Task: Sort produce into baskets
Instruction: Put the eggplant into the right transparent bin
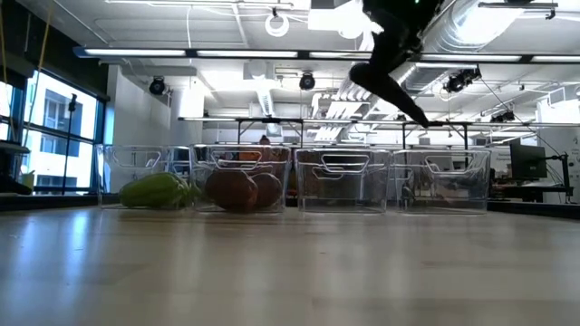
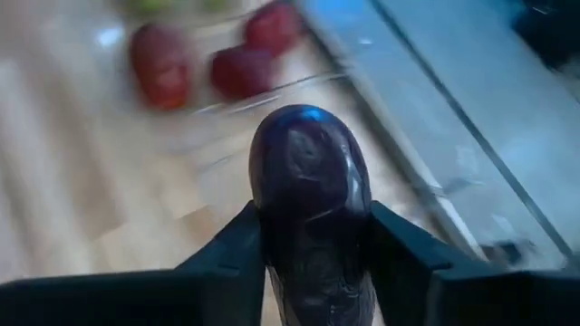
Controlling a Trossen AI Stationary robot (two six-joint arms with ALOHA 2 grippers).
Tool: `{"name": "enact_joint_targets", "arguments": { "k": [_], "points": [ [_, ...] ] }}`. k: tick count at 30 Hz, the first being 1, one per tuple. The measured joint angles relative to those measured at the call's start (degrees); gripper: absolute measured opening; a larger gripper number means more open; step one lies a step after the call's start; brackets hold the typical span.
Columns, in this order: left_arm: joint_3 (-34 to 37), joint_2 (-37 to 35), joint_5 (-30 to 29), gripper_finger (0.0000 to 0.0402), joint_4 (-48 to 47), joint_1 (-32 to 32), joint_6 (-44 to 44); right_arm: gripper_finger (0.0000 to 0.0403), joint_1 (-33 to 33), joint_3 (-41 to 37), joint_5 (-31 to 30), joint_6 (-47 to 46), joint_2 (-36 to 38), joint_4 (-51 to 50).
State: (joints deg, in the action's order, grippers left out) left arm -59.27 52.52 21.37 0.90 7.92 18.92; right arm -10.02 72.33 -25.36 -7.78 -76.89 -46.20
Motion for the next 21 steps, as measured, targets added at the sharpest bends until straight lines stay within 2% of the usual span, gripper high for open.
{"name": "enact_joint_targets", "arguments": {
  "k": [5, 10, 16, 21],
  "points": [
    [0.0, 0.8, 0.0, 0.0385, 0.0, -0.1, 1.0, 0.0227, -11.4, 0.0, 0.3, -4.6, 0.0, -1.2],
    [0.0, 1.5, 0.0, 0.0385, -1.3, -0.2, 5.9, 0.0264, -19.8, -0.1, 4.9, -8.8, -0.5, -0.9],
    [0.0, 1.5, 0.0, 0.0385, -5.1, -0.2, 14.0, 0.0275, -22.4, -0.1, 7.0, -6.2, 0.6, 0.1],
    [0.0, 2.5, 0.0, 0.0385, -5.7, -0.2, 15.1, 0.0276, -21.2, -0.1, 10.5, -6.3, 2.7, 0.4]
  ]
}}
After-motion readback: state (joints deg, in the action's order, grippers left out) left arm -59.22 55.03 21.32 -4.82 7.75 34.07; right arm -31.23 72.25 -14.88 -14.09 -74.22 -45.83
